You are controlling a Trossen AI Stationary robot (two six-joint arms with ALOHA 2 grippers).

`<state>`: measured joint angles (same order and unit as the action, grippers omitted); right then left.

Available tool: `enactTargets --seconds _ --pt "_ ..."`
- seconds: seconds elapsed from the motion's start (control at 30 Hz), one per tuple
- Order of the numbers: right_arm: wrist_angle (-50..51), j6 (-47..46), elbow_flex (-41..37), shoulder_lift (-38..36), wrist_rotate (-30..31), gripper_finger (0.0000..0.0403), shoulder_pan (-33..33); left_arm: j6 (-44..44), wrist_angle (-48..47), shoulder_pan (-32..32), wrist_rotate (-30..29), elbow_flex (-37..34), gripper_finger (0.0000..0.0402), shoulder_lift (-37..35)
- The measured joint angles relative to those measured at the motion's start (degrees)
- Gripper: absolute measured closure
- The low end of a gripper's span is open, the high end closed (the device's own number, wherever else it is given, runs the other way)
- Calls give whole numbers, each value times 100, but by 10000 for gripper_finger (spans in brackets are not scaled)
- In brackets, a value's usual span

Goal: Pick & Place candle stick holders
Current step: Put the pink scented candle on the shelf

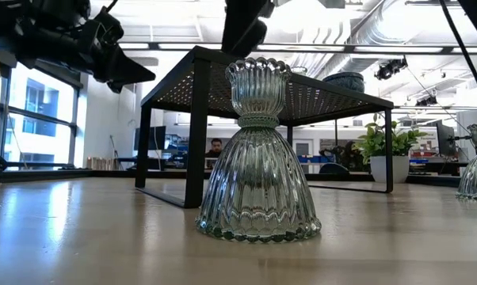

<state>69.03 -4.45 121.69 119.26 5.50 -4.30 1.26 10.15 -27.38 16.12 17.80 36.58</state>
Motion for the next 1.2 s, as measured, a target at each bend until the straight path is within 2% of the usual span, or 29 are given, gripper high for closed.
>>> enactTargets --seconds 0.27,0.67,0.9,1.2 --pt "-313 185 -323 0 34 61 135 0 -2 0 -1 0 389 0" --pt "-251 175 -337 0 -174 103 138 0 -2 0 -2 2 390 0" --pt "-221 142 -337 0 -252 106 116 0 -7 0 -4 2 390 0" --pt "202 -328 -339 -244 -310 107 -108 24 -59 0 -5 7 390 0"
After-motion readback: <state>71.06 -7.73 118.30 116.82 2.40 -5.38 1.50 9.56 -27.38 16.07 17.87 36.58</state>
